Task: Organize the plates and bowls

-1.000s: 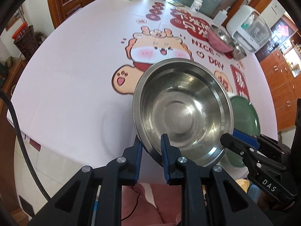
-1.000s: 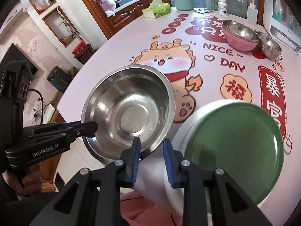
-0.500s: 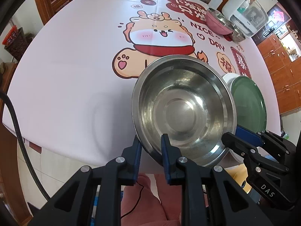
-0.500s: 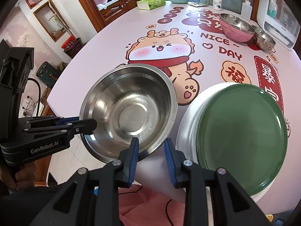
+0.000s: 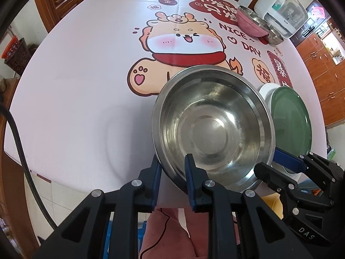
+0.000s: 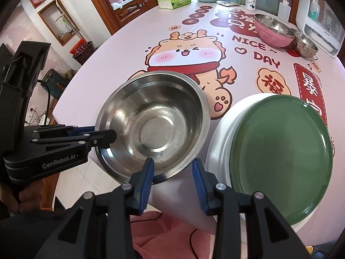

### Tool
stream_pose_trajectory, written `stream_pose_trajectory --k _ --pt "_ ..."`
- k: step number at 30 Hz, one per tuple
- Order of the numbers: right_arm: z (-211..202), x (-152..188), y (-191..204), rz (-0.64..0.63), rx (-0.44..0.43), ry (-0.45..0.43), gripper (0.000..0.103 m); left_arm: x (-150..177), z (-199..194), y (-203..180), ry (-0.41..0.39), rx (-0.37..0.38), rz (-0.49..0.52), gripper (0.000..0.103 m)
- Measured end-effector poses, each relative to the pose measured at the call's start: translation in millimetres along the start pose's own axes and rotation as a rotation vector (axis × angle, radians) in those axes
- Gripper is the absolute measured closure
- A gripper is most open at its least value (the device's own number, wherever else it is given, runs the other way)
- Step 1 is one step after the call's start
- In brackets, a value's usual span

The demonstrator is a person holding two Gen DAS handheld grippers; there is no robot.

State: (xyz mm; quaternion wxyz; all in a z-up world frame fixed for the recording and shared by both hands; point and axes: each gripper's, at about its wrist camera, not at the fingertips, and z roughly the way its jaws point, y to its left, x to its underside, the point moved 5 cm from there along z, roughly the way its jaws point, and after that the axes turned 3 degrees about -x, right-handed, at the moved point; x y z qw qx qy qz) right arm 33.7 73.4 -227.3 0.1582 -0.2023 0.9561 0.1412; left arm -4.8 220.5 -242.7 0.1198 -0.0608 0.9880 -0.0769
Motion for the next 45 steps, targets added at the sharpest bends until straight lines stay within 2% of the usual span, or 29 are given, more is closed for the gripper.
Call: stream_pose_trajectory --k 8,16,22,33,39,45 --pt "0 -6 -5 -0.015 -0.008 0.005 0.06 -10 5 -3 0.008 -0.018 -0.023 0.082" --pt "-6 -16 -15 -0.025 -0.009 -0.025 0.047 -23 8 -2 -0.001 -0.041 -0.071 0.079" --pt "-11 -23 -32 -0.024 -0.01 -0.03 0.046 -31 6 -2 -0.026 -0.06 -0.108 0.073" --pt "-24 -45 -79 0.009 -0.007 -0.067 0.046 -57 -3 -11 -0.084 -0.116 -0.156 0.06" --pt "-32 -62 -114 0.053 -0.01 -0.096 0.045 -79 -13 -24 -0.127 -0.15 -0.135 0.053" --pt "-41 -87 -152 0.086 -0.003 -0.14 0.04 -108 -23 -51 -0.156 -0.14 -0.11 0.047"
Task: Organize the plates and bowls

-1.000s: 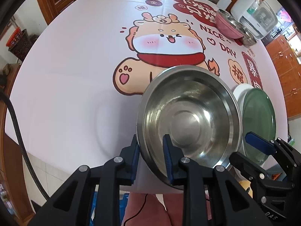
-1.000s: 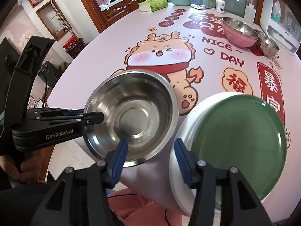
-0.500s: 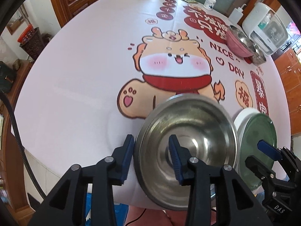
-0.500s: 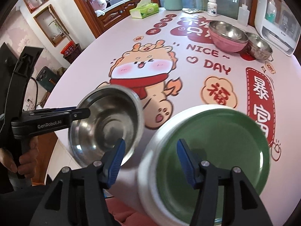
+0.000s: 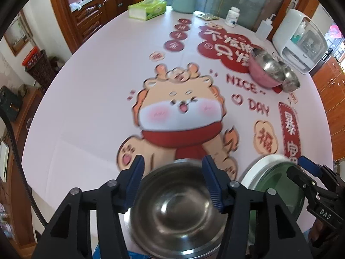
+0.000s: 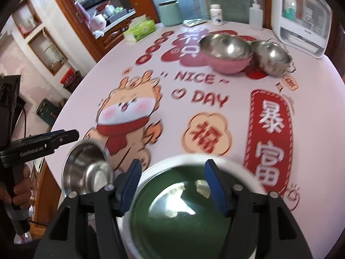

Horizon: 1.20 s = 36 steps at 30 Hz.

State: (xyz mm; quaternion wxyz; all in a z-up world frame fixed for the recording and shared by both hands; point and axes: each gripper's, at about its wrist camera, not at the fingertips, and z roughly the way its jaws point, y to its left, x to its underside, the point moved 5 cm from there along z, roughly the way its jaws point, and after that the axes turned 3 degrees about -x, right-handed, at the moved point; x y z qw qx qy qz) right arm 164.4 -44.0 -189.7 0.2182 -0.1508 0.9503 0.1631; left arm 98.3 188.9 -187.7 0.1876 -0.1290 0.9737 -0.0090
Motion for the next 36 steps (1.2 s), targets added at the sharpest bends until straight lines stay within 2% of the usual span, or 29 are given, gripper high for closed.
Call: stream_pose_trajectory --k 10,20,36 --pt "-5 -47 -56 0.051 0.011 -0.067 0.038 -39 11 -68 0.012 0.041 0.043 0.046" --pt "2 -90 -114 0.138 0.021 -0.115 0.038 -78 35 -132 0.036 0.032 0.117 0.045" --pt "37 -143 -141 0.21 -0.051 -0.153 0.038 -153 67 -170 -0.006 0.014 0.101 0.043"
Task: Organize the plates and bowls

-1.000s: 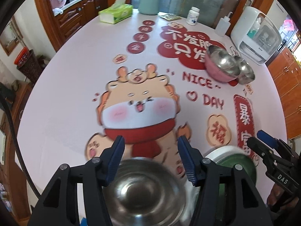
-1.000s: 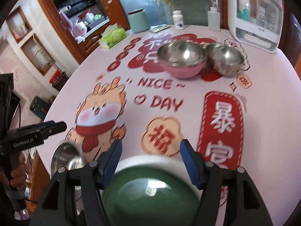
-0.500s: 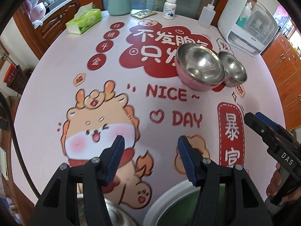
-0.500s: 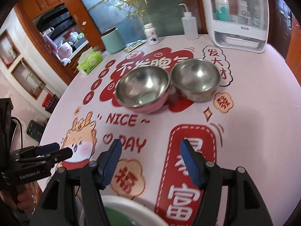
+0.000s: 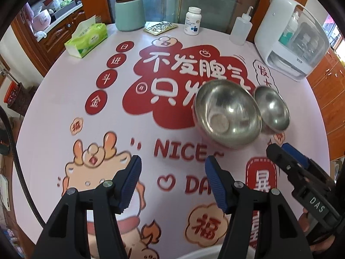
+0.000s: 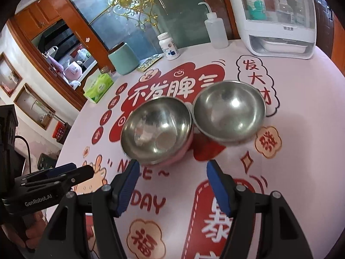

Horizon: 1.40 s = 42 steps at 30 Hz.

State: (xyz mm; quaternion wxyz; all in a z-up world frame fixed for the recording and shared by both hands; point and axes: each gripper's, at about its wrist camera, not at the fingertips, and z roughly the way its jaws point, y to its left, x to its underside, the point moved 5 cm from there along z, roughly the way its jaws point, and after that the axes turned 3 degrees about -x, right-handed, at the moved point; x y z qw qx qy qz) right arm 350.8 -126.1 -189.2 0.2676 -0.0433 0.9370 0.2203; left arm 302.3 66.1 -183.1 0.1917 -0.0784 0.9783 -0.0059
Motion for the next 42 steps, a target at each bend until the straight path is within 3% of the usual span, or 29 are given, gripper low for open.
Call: stream_pose_trajectory --k 15,21,42 --pt "33 -4 -15 0.065 -0.054 0.033 0.038 -26 36 -26 -0.026 0.061 -0.009 0.043" --pt "44 0 -18 0.071 -0.071 0.054 0.049 -24 55 -29 0.006 0.052 -0.016 0.043" --pt "47 4 -33 0.13 -0.135 0.062 0.084 -13 76 -41 0.052 0.088 -0.024 0.082"
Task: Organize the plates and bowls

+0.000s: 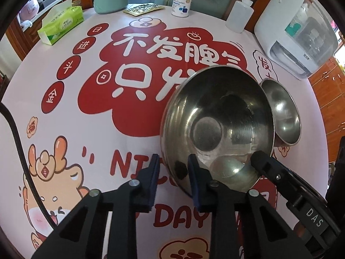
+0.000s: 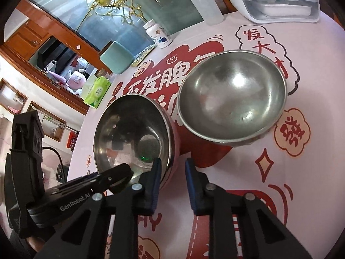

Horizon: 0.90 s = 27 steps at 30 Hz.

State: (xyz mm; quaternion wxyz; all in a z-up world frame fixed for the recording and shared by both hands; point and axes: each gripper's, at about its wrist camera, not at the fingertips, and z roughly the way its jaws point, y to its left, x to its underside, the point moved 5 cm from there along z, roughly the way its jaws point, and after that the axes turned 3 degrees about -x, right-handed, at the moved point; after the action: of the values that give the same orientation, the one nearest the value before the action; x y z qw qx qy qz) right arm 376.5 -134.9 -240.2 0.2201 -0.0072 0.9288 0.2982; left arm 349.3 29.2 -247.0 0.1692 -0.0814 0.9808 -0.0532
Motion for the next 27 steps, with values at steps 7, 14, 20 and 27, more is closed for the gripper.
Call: stream_pose_trajectory --k 7,14,20,27 --pt "1 7 0 0.001 0.015 0.027 0.094 9 0 -3 0.014 0.005 0.001 0.085" --pt "-7 26 -3 0.016 0.031 0.054 0.098 28 2 -1 0.053 0.006 0.01 0.085" --pt "-17 36 -1 0.01 0.049 0.063 0.098 45 -6 -4 0.067 0.016 0.016 0.085" --pt "-33 54 8 -0.002 0.051 0.072 0.098 72 -22 0 0.072 0.035 0.015 0.085"
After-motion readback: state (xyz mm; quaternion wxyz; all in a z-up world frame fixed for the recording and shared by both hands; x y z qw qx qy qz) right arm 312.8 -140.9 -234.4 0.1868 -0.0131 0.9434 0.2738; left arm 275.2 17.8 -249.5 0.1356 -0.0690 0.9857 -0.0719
